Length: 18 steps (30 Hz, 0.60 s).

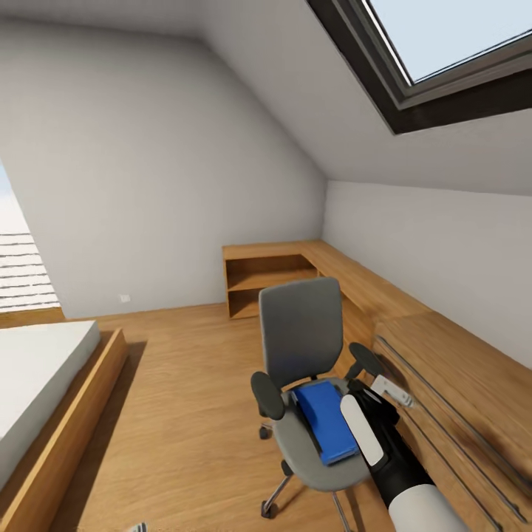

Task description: In the bedroom, organize the workspace by keeping the computer under the desk, ensuring the monitor is on the desk, placing the keyboard on the desk next to the monitor, placing the mouse on the desk next to the keyboard, moving the folder from the swivel chair onto the desk next to the mouse, stacking the notebook on top of the folder with the pen on top of the notebook, and positioning the swivel chair next to the desk.

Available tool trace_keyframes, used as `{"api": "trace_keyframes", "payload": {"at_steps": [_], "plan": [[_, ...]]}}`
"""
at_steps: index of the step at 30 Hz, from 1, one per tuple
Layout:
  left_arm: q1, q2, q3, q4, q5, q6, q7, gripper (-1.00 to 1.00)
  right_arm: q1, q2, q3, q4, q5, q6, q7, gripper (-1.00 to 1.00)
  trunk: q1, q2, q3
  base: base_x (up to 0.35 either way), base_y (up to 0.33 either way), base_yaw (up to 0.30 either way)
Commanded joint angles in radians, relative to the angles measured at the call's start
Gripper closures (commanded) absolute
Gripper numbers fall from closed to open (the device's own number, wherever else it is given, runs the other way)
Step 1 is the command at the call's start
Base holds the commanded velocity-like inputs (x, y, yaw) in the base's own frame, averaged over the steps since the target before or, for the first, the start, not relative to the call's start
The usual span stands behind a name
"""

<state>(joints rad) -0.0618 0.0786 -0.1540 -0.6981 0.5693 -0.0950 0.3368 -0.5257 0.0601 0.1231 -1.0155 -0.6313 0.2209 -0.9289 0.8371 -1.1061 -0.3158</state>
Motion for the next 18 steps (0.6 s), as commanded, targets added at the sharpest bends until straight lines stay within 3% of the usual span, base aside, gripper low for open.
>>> {"api": "trace_keyframes", "payload": {"at_steps": [1, 18], "plan": [[-0.001, 0.001, -0.008, 0.0, 0.011, -0.006, 0.006, -1.0, 0.0, 0.0, 0.001, -0.002, -0.002, 0.009, -0.006, -1.0, 0.0, -0.001, -0.001, 0.0, 0.0, 0.277], [-0.001, -0.003, -0.012, -0.007, -0.001, -0.008, 0.009, -1.0, 0.0, -0.003, 0.003, 0.0, -0.002, 0.008, -0.006, -1.0, 0.0, -0.001, -0.001, 0.0, 0.0, 0.264]]}}
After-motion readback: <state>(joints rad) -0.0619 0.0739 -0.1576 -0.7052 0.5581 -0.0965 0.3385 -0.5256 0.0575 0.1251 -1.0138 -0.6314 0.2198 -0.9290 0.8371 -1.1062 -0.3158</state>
